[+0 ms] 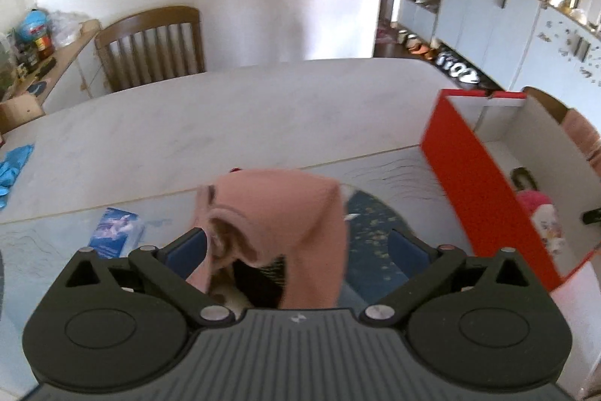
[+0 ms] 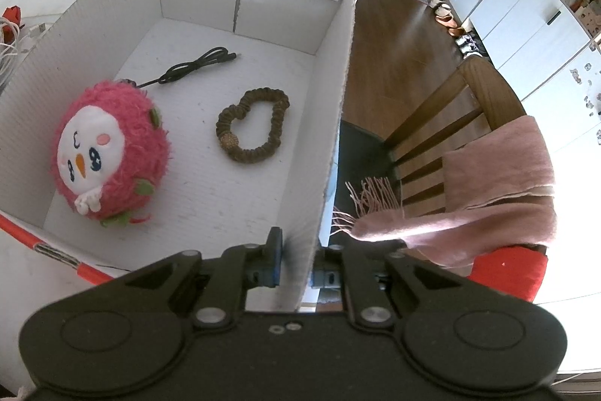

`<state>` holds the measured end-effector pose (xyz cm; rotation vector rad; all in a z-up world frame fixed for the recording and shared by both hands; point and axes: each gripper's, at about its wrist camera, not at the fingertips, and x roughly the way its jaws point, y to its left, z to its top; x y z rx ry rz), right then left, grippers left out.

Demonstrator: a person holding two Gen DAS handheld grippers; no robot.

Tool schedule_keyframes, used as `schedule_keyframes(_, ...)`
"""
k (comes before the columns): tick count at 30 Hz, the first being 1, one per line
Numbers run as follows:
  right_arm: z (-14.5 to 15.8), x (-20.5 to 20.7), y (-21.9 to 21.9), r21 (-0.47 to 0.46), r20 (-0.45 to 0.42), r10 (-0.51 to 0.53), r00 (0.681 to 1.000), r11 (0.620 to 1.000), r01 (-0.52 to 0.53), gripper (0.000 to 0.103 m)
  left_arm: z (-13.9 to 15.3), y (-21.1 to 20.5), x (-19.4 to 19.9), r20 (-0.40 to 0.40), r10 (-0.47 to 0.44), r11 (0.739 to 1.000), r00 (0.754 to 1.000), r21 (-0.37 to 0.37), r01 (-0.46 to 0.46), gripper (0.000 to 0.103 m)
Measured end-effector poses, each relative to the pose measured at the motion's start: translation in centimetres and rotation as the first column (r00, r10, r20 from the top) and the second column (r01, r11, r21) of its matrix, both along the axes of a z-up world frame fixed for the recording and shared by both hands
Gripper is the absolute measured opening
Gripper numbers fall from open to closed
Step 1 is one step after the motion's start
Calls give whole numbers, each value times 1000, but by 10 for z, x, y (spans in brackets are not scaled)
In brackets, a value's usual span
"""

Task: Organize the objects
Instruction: 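Move the left gripper back toward the pink cloth bag, then grasp the pink fleece cloth with the left gripper and lift it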

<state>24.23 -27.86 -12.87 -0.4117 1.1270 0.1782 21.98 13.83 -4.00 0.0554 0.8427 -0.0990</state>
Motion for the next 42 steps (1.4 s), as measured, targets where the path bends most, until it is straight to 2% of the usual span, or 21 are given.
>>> schedule_keyframes(5,0,0,-1,-6,0,-1,1000,1000,1,12,1,7,14,6,-31,999,1000,-8,31,103)
schedule_keyframes(16,-1,0,1,-17,0,-1,1000,1000,1,13,-27,-6,50,-86,-96,988,992,109,106,103)
schedule_keyframes(22,-2,0,1,-17,0,-1,1000,1000,1,13,-34,3,55,-112,-62,993,992,95,73,100)
schedule_keyframes(24,-2,0,1,-17,1,0,1000,1000,0,13,-32,8,54,-111,-49,996,993,74,58,86)
schedule_keyframes(26,-2,0,2,-17,0,0,1000,1000,0,13,-29,11,52,-111,-36,997,993,69,44,60)
schedule_keyframes(27,-2,1,2,-18,0,0,1000,1000,0,13,-28,14,50,-112,-30,998,993,58,37,56)
schedule_keyframes(29,-2,1,2,-19,1,1,1000,1000,-1,13,-24,21,46,-115,-29,999,993,11,30,38)
schedule_keyframes(33,-2,1,1,-21,1,5,1000,1000,-5,13,-15,30,35,-121,-38,999,992,-3,38,32)
schedule_keyframes(42,-2,2,1,-23,1,9,1000,1000,-9,13,25,41,11,-118,-84,996,989,28,88,25)
